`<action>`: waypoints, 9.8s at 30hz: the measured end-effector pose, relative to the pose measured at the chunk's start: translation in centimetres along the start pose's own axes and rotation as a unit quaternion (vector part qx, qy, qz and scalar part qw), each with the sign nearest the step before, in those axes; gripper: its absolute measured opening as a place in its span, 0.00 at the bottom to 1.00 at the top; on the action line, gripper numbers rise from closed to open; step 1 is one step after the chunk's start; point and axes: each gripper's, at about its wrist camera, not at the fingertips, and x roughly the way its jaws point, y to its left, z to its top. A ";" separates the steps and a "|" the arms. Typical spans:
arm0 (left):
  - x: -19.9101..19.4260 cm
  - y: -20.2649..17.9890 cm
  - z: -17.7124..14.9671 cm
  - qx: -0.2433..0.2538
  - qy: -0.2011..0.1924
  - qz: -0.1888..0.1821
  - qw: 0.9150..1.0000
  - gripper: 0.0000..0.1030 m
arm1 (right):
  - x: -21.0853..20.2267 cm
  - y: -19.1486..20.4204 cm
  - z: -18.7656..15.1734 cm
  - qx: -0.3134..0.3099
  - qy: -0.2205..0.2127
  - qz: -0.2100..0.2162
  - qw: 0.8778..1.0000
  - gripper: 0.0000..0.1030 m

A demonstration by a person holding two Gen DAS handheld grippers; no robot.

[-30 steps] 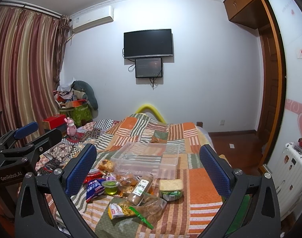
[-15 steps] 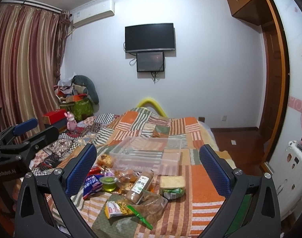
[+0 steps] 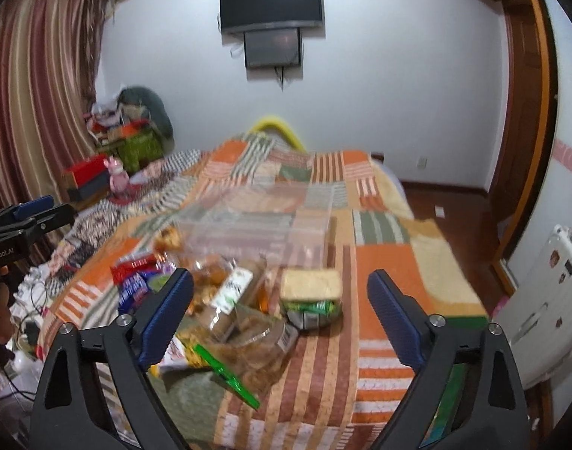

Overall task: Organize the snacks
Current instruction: 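Grasp the blue snack bag with the left gripper while the right gripper grasps the clear cookie bag, then carry the blue bag into the clear box with the left gripper while the right drops the cookie bag in, then grasp the red snack packet with the left gripper while the right gripper grasps the wrapped bread block, then lower the red packet into the clear box with the left gripper while the right places the bread block in, then grasp the green jelly cup with the left gripper while the right gripper grasps the green pea snack bag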

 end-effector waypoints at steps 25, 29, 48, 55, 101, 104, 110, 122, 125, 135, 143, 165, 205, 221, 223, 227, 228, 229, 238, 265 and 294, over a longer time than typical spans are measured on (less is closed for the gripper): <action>12.7 1.1 -8.1 -0.010 0.185 -0.015 0.983 0.75 | 7.4 -1.4 -3.3 0.042 0.164 0.055 0.984 0.77; 13.7 1.6 -8.8 -0.021 0.196 -0.017 0.980 0.75 | 8.2 -1.9 -3.6 0.063 0.183 0.079 0.978 0.77; 13.1 0.8 -9.1 -0.003 0.161 -0.017 0.987 0.48 | 9.1 -0.1 -4.0 0.034 0.201 0.093 0.975 0.48; 10.4 0.6 -8.2 0.004 0.133 -0.022 0.991 0.42 | 8.1 -0.6 -3.3 0.031 0.182 0.090 0.979 0.47; 14.3 -2.6 7.9 0.030 -0.015 -0.040 0.999 0.41 | 12.1 -4.1 9.4 0.005 0.010 0.014 1.000 0.44; 16.1 -2.7 8.0 0.031 -0.004 -0.043 0.999 0.41 | 13.4 -4.3 9.4 0.001 0.019 0.009 1.000 0.44; 19.6 -3.2 7.9 0.038 0.035 -0.050 0.997 0.41 | 15.9 -4.2 9.4 -0.027 0.050 0.008 0.998 0.44; 24.3 -4.1 7.3 0.039 0.098 -0.065 0.992 0.42 | 19.2 -3.8 9.1 -0.065 0.107 0.029 0.992 0.44; 24.9 -4.1 7.3 0.038 0.107 -0.064 0.991 0.42 | 19.8 -3.6 8.9 -0.068 0.120 0.037 0.990 0.43; 21.7 -3.9 8.3 0.048 0.085 -0.076 0.992 0.52 | 17.9 -4.9 9.5 -0.056 0.120 0.041 0.990 0.45; 17.5 -0.9 8.9 0.036 0.063 -0.055 0.996 0.61 | 13.5 -6.0 10.0 -0.031 0.083 0.039 0.995 0.53; 14.4 9.4 -1.7 -0.022 0.157 -0.007 0.987 0.90 | 10.8 -6.1 1.6 0.016 0.134 0.002 0.991 0.63; 20.3 8.9 -6.4 0.002 0.203 -0.026 0.979 0.65 | 12.8 -5.6 -1.7 0.056 0.185 0.013 0.981 0.79; 14.7 8.2 -1.9 -0.009 0.143 -0.013 0.990 0.65 | 10.3 -6.5 1.1 0.065 0.133 0.006 0.989 0.77; 14.4 7.7 -1.1 -0.008 0.136 -0.018 0.991 0.65 | 10.1 -6.6 1.7 0.062 0.125 0.006 0.990 0.77; 14.0 6.5 0.5 -0.002 0.117 -0.027 0.993 0.65 | 9.6 -6.6 2.9 0.058 0.105 0.007 0.993 0.77; 13.9 6.2 0.9 -0.001 0.113 -0.030 0.993 0.65 | 9.5 -6.7 3.0 0.058 0.101 0.008 0.993 0.77; 13.9 5.9 1.3 0.001 0.109 -0.032 0.994 0.65 | 9.5 -6.7 3.4 0.058 0.095 0.009 0.994 0.77; 14.9 3.2 5.0 0.008 0.081 -0.049 0.996 0.65 | 9.9 -5.7 6.2 0.035 0.058 0.018 0.998 0.77; 26.4 -0.3 8.1 -0.009 0.134 -0.061 0.989 0.65 | 19.8 -3.8 9.8 -0.032 0.109 0.050 0.992 0.77; 23.3 -1.1 9.9 -0.013 0.110 -0.072 0.991 0.80 | 18.5 -3.0 11.2 -0.060 0.109 0.057 0.991 0.80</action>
